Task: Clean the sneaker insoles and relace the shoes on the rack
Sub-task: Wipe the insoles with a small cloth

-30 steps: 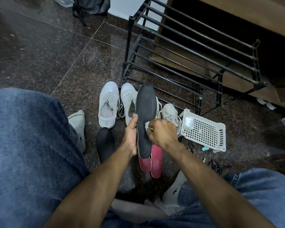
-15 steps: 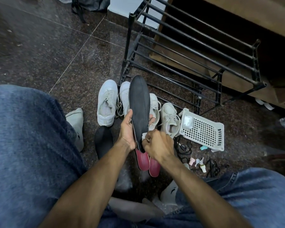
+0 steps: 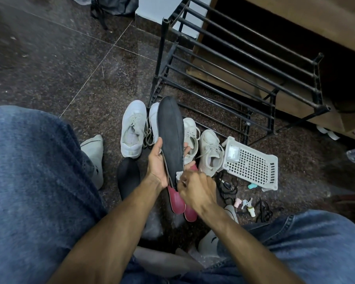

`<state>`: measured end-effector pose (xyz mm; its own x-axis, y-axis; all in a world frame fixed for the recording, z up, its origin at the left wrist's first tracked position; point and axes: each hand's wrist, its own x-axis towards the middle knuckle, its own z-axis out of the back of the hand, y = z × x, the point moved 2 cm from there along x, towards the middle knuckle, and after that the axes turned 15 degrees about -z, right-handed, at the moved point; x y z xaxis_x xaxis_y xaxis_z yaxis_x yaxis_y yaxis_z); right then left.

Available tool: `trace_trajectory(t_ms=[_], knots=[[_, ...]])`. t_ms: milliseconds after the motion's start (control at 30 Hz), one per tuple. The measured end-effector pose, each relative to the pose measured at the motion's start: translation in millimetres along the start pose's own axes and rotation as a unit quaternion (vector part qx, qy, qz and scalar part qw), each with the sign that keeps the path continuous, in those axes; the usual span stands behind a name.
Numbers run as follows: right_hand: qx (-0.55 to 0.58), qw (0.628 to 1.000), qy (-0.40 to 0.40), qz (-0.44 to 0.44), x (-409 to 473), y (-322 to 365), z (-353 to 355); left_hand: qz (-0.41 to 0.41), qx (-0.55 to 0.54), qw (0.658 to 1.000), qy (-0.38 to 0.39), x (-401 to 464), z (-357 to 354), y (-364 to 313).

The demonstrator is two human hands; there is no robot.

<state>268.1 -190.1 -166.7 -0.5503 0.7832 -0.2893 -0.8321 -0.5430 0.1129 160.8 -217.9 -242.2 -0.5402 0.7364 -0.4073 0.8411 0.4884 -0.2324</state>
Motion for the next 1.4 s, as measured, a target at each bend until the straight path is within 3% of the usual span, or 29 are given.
trace_trajectory(t_ms=[267, 467, 667, 900, 1100, 1300, 1400], knots=[[-0.008, 0.999, -0.041, 0.003, 16, 1, 2, -0.005, 0.014, 1.0, -0.003, -3, -9, -3], [0.01, 0.998, -0.013, 0.052, 2, -1, 0, -0.002, 0.018, 1.0, -0.007, -3, -6, -3], [-0.029, 0.997, -0.054, 0.049, 40, 3, 14, 0.018, 0.065, 0.998, -0.01, -9, -6, 8], [0.006, 0.992, 0.008, 0.127, 10, 2, 9, 0.006, 0.027, 0.999, -0.032, -5, -3, 3], [0.011, 0.998, -0.059, 0.014, 64, 1, 21, 0.046, 0.103, 0.994, 0.004, -13, -2, 19], [0.041, 0.989, 0.027, 0.14, 7, 0, 3, 0.024, 0.029, 0.999, -0.006, -2, 2, 5], [0.025, 0.991, 0.02, 0.133, 12, -6, 4, 0.02, 0.014, 1.0, 0.004, -2, -1, 5]])
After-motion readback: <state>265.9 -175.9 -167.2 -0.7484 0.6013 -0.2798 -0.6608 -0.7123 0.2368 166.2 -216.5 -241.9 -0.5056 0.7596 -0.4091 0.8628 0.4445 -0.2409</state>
